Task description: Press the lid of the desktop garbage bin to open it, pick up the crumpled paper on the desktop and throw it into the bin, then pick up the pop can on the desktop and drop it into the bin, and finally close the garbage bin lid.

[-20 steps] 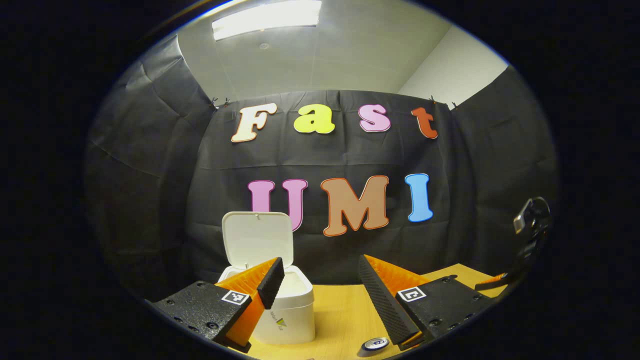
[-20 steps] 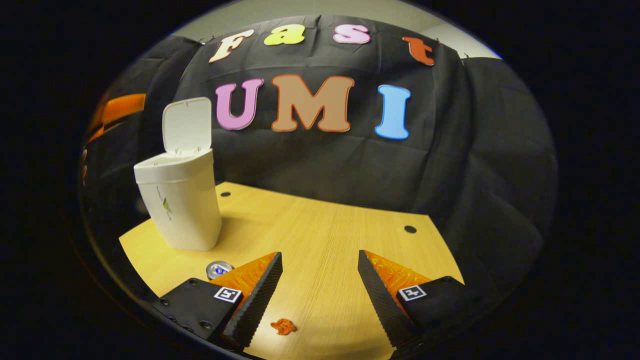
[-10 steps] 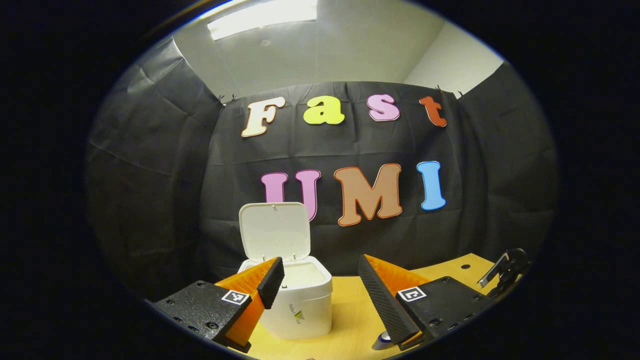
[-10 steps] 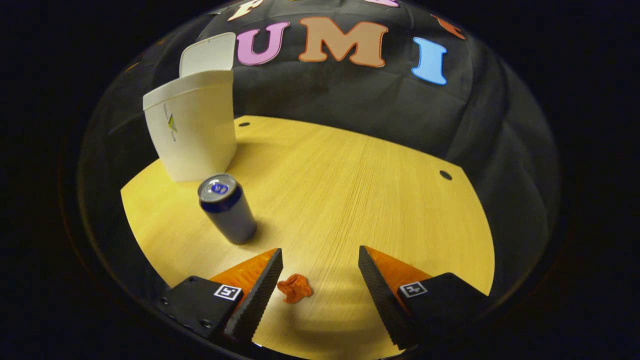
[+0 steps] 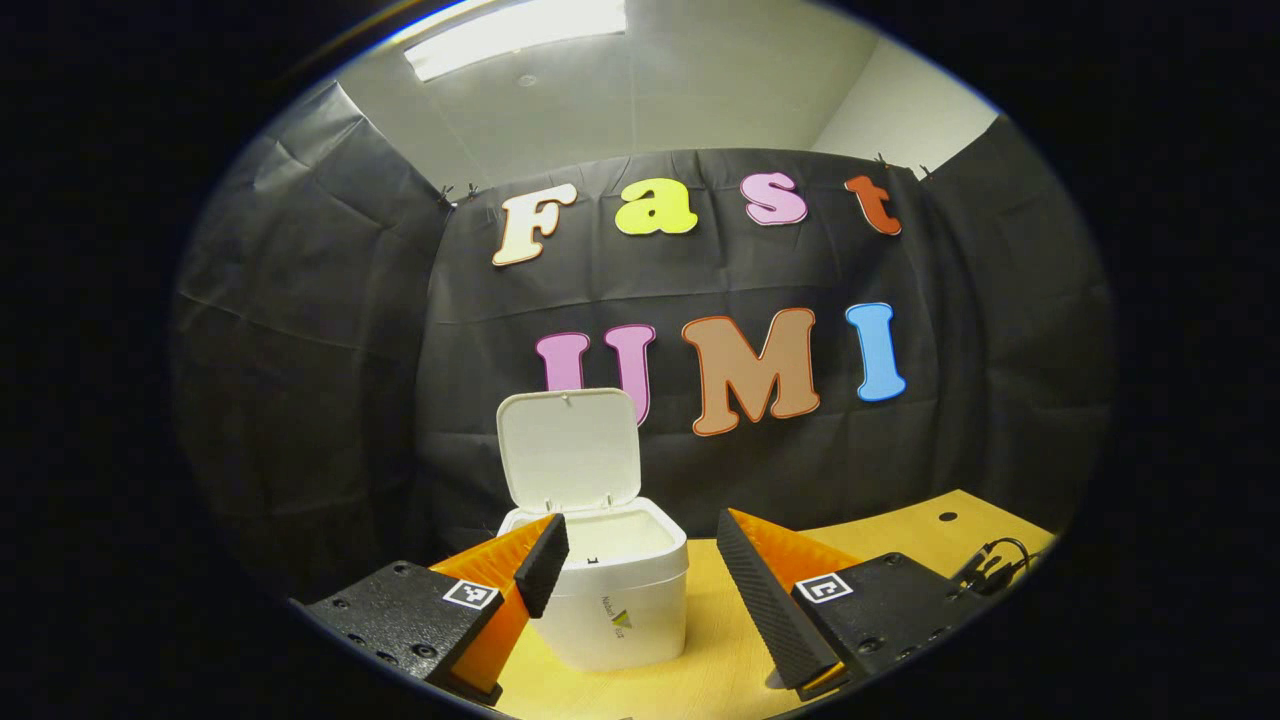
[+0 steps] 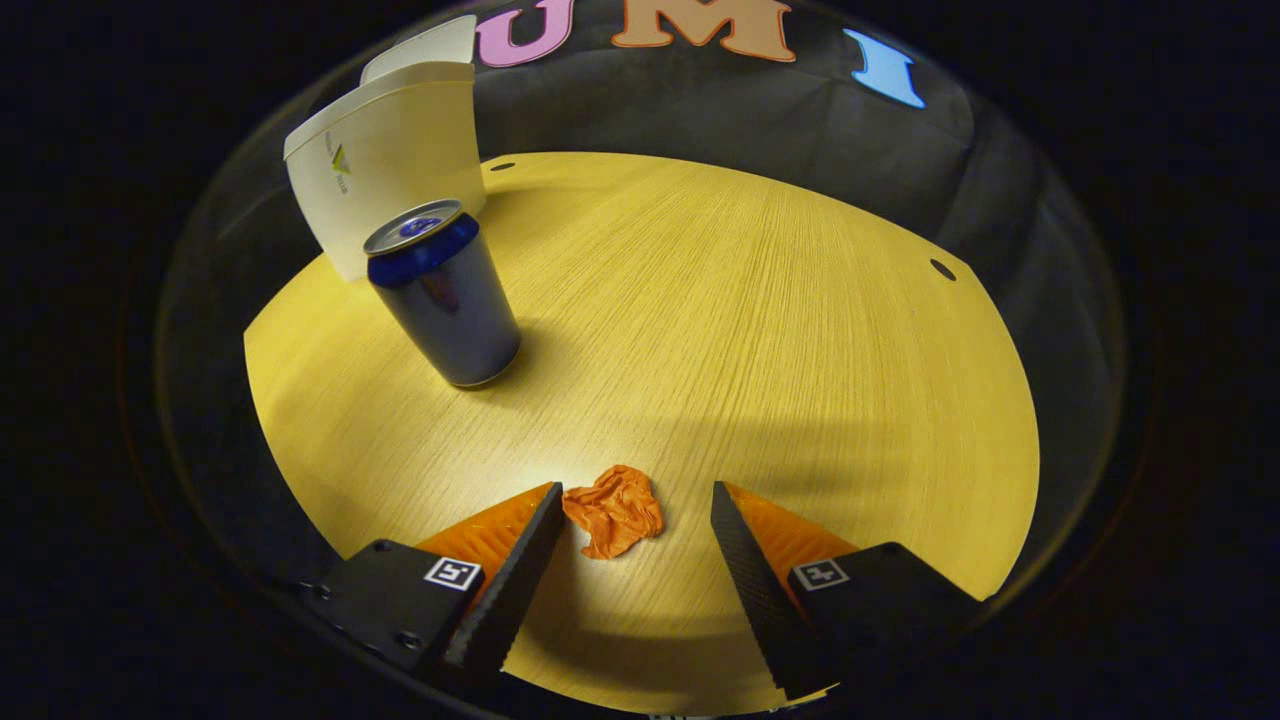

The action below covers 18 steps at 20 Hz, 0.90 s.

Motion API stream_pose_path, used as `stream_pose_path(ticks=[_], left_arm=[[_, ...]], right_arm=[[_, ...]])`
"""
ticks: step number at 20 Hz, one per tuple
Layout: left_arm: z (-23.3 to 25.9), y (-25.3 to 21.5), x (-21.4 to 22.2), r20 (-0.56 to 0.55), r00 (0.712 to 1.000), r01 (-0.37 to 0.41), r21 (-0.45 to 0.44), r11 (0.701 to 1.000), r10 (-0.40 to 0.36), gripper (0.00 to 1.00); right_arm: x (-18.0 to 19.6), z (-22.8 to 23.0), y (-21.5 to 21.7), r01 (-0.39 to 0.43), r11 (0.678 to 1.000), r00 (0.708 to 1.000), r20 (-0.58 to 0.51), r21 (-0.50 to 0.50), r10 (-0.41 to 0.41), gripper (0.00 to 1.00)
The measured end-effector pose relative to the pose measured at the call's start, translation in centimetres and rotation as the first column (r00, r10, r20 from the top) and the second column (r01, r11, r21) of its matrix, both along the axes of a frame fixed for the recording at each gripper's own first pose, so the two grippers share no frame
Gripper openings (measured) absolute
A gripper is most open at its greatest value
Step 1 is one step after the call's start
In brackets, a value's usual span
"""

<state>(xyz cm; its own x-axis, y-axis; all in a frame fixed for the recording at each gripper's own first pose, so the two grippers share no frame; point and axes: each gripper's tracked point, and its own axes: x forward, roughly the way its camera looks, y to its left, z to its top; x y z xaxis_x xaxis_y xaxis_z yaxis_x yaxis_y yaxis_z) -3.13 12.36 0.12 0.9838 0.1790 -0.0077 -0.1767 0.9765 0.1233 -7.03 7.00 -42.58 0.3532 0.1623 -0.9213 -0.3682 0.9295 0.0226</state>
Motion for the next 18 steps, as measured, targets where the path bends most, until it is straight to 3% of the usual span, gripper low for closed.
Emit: stream_pose_path(ticks=[4, 6, 7, 9, 12, 14, 18], left_arm=[[-0.3, 0.0, 0.1, -0.01, 1.0, 0.002, -0.001, 1.0, -0.002, 0.92], [-0.5, -0.2, 0.2, -0.015, 1.0, 0.007, 0.0, 1.0, -0.007, 0.92], [-0.4, -0.3, 0.3, -0.015, 1.0, 0.009, -0.001, 1.0, -0.009, 0.96], [-0.5, -0.3, 0.3, -0.015, 1.0, 0.012, -0.004, 1.0, -0.012, 0.92], [-0.5, -0.2, 0.2, -0.014, 1.0, 0.011, -0.005, 1.0, -0.011, 0.96], [-0.5, 0.0, 0.2, -0.016, 1.0, 0.008, -0.01, 1.0, -0.008, 0.92], [-0.6, 0.6, 0.0, -0.019, 1.0, -0.003, -0.017, 1.0, 0.003, 0.92]], right_arm=[[0.1, -0.1, 0.1, -0.016, 1.0, 1.0, 0.003, 0.007, 0.016, 0.8], [0.1, -0.3, 0.1, -0.001, 1.0, 1.0, 0.024, 0.013, 0.0, 0.52], [-0.1, -0.3, 0.2, 0.009, 1.0, 0.999, 0.034, 0.013, -0.009, 0.4], [-0.2, -0.2, 0.2, 0.013, 1.0, 0.999, 0.053, 0.013, -0.014, 0.29], [-0.2, 0.1, 0.6, 0.009, 0.999, 0.999, 0.052, 0.036, -0.011, 0.29], [0.6, 1.5, 1.0, 0.006, 0.998, 0.997, 0.075, 0.066, -0.011, 0.29], [4.7, 8.2, 2.5, -0.022, 0.992, 0.969, 0.248, 0.126, -0.01, 0.28]])
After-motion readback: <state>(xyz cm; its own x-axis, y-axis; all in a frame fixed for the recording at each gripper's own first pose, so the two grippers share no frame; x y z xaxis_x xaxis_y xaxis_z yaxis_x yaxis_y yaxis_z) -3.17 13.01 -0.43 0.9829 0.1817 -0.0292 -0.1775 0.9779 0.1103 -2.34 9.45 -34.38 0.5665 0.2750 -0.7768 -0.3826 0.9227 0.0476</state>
